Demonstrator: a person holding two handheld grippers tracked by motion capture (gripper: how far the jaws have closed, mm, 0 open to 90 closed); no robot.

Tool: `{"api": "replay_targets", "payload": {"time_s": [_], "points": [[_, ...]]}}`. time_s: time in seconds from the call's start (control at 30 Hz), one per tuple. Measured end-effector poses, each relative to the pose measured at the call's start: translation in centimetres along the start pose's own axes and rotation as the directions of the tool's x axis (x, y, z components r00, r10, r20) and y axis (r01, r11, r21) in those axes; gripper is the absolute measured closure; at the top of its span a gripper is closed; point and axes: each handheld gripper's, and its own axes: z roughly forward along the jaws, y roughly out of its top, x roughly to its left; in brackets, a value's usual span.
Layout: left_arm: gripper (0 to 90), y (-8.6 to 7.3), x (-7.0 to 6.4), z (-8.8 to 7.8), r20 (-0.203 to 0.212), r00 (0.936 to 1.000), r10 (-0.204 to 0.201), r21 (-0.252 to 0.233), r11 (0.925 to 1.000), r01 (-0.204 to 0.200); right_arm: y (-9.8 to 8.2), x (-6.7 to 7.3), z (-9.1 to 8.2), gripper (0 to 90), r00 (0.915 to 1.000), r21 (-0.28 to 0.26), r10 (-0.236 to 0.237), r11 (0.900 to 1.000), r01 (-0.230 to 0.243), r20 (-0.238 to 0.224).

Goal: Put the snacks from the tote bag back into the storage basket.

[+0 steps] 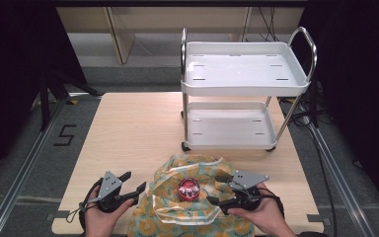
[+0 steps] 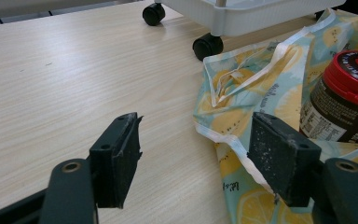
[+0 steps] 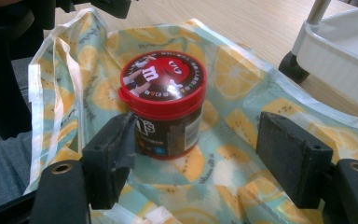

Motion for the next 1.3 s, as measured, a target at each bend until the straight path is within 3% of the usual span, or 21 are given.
{"api": "replay_targets", "payload": {"time_s": [0.3,0.47,0.67,1.3], "points": [[33.0,-0.1,0.1,-0.1,0.002,1.0000,0.000,-0.001,1.0000,0.000,0.5,0.2,0.4,28.5,0.9999,0.003,0.003,1.000,-0.003,-0.010],[33.0,0.0,0.1,0.0,0.003,1.0000,-0.003,-0.005,1.0000,0.003,1.2,0.4,1.4,27.8,0.9989,-0.012,-0.024,1.000,0.023,-0.040],[32.9,0.0,0.1,0.0,0.006,1.0000,-0.003,-0.004,1.0000,0.003,1.6,0.7,2.2,27.5,0.9970,0.006,-0.030,1.000,0.031,-0.072],[32.8,0.0,-0.1,0.0,0.009,1.0000,-0.002,-0.005,1.0000,0.002,2.2,1.0,5.2,25.7,0.9951,0.072,-0.045,0.996,0.051,-0.088]]}}
